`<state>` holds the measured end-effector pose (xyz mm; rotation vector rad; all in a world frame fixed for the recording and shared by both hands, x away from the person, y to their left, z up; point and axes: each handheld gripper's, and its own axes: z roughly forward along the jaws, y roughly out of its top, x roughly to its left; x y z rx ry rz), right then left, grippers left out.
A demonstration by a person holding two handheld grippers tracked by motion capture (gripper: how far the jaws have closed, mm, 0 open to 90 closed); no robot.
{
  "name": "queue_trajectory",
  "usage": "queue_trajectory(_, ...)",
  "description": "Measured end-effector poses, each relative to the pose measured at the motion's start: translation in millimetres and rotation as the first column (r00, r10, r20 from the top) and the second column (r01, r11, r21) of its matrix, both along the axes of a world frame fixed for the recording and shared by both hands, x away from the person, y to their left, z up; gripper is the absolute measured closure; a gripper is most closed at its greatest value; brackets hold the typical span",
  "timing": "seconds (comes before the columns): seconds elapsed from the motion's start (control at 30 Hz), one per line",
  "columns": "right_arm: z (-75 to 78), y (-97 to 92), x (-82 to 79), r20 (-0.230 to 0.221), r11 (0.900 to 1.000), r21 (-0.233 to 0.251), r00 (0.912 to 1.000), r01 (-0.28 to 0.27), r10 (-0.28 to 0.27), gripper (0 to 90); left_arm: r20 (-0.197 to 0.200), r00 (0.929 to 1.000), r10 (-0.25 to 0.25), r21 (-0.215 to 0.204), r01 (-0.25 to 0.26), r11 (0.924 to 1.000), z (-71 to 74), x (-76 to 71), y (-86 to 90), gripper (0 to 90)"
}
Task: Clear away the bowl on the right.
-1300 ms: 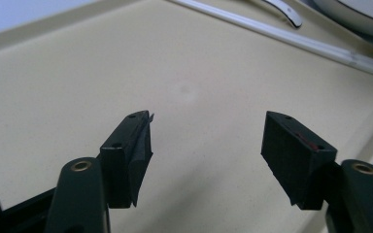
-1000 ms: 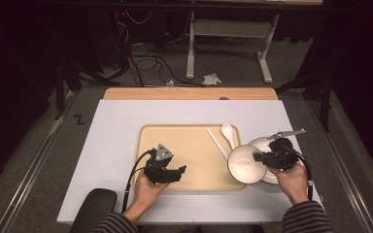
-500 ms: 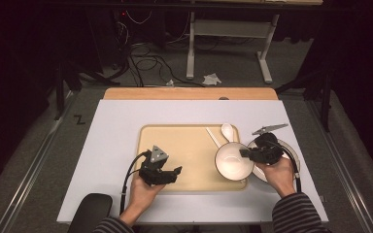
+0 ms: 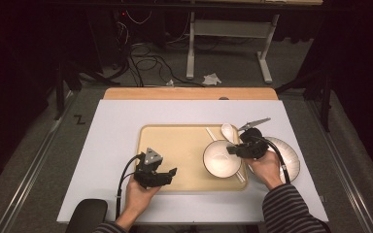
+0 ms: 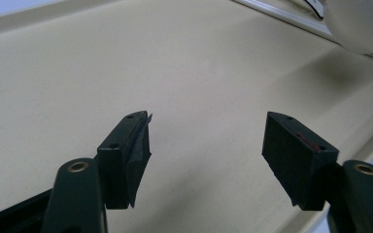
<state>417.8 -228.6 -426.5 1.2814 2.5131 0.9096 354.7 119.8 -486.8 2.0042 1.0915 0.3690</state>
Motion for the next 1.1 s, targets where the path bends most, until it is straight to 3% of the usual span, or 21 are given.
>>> queue_trajectory(0.2, 0.0, 16.9, 5.7, -0.007, 0.9987, -0.003, 0.9987, -0.051, 0.051, 84.3, -0.013, 0.9998, 0.012, -0.004, -0.012, 0.9999, -2.2, -2.6, 3.5, 34.3)
queue_trajectory(0.67, -5.0, 47.9, 24.4, -0.039, 0.9943, 0.003, 0.9935, -0.107, 0.107, 84.3, -0.025, 0.9977, 0.063, -0.018, -0.063, 0.9978, -2.9, -11.3, 17.6, 34.4)
queue_trajectory(1.1, -16.5, 71.7, 50.3, -0.076, 0.9937, 0.004, 0.9908, -0.112, 0.112, 84.4, -0.034, 0.9940, 0.104, -0.022, -0.105, 0.9943, -3.5, -20.4, 28.4, 34.5)
